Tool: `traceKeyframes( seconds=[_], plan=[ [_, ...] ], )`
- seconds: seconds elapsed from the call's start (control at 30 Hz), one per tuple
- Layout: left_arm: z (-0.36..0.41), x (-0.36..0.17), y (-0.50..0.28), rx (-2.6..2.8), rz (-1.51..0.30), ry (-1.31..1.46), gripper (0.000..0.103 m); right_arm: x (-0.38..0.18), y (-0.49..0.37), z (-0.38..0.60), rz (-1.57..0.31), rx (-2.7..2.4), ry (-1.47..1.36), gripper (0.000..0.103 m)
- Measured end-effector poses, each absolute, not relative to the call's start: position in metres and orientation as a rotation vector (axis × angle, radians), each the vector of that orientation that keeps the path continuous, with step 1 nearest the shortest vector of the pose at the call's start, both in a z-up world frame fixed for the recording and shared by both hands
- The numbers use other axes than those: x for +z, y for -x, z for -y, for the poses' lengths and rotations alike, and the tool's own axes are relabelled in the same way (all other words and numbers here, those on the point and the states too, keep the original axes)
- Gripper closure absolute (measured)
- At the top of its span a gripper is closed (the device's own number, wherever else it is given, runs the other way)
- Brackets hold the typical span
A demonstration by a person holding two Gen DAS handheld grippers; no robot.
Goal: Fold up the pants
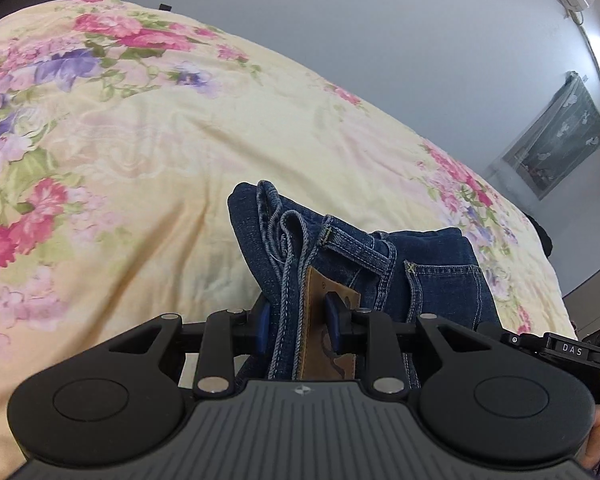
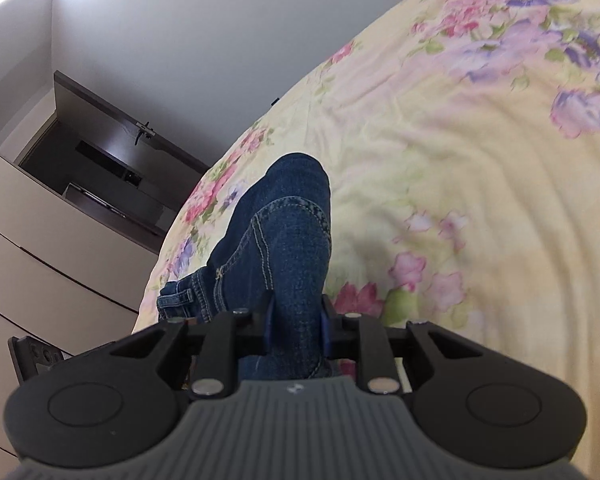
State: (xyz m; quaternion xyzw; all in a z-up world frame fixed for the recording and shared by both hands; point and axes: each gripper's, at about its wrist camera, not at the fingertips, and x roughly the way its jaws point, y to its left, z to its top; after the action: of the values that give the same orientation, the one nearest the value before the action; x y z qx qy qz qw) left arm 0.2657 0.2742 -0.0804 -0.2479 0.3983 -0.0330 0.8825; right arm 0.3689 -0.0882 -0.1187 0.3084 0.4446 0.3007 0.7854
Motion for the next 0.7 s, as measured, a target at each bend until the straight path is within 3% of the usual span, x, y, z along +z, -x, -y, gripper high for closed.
traceKeyframes(
  seconds=[0.37, 0.6, 0.7],
  plan=[
    [-0.301, -0.135, -0.286, -0.056, -0.874, 0.566, 0.07, -0.165, -0.396, 0.064, -1.035, 0.563, -0.531, 0.085],
    [-0.286, -0.124, -0.283, 0.009, -0.884, 0.491, 0.065, -0.16, -0.398, 0.056, -1.067, 0.51, -0.447, 0.082],
    [-0.278, -0.113, -0.28, 0.056, -0.902, 0.458, 0.059, -0.15, -0.4, 0.048, -1.074, 0.474, -0.37, 0.075]
  ],
)
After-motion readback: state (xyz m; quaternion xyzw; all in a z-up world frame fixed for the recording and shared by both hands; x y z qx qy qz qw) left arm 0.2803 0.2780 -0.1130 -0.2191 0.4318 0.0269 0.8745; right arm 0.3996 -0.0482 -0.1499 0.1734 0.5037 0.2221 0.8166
